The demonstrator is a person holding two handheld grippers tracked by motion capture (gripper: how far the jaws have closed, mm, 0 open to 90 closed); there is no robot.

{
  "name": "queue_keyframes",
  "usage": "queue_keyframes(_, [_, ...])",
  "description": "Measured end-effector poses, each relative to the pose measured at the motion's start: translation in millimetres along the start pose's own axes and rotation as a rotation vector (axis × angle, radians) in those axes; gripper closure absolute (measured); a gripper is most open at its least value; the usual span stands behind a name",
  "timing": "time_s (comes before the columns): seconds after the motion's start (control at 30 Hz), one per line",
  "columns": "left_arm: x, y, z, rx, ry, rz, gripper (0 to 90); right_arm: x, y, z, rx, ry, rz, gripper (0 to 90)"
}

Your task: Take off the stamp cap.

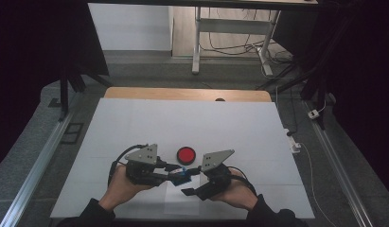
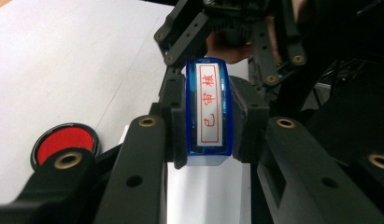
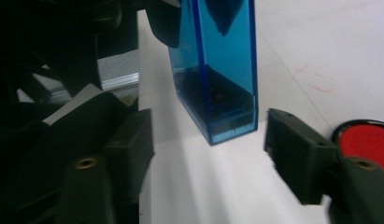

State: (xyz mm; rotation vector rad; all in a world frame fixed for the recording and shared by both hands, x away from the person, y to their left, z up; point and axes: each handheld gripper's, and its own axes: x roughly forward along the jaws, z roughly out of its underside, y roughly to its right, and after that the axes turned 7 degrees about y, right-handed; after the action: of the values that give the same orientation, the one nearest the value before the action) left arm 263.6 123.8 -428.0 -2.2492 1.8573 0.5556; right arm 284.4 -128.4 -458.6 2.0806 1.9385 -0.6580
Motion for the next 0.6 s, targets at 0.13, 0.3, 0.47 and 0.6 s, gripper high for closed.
queue_keyframes(0.13, [-0.4, 0.0, 0.2, 0.009, 0.012, 0.017, 70.3, 1.6, 2.0, -0.3, 0.005, 0.014, -0.045, 47.4])
queue_keyframes(0.3, [-1.8, 0.3, 1.0, 0.035, 0.039, 0.055, 70.3, 2.2, 2.3, -1.0, -0.021, 0.016, -0.075, 56.0])
queue_keyframes(0.47, [-0.7, 1.8, 1.2, 0.059, 0.043, 0.066, 70.3, 2.5, 1.4, -2.1, -0.038, 0.024, -0.087, 61.6])
queue_keyframes(0.6, [-0.4, 2.3, 1.5, 0.075, 0.043, 0.067, 70.2, 2.1, 0.8, -2.5, -0.042, 0.026, -0.093, 65.3])
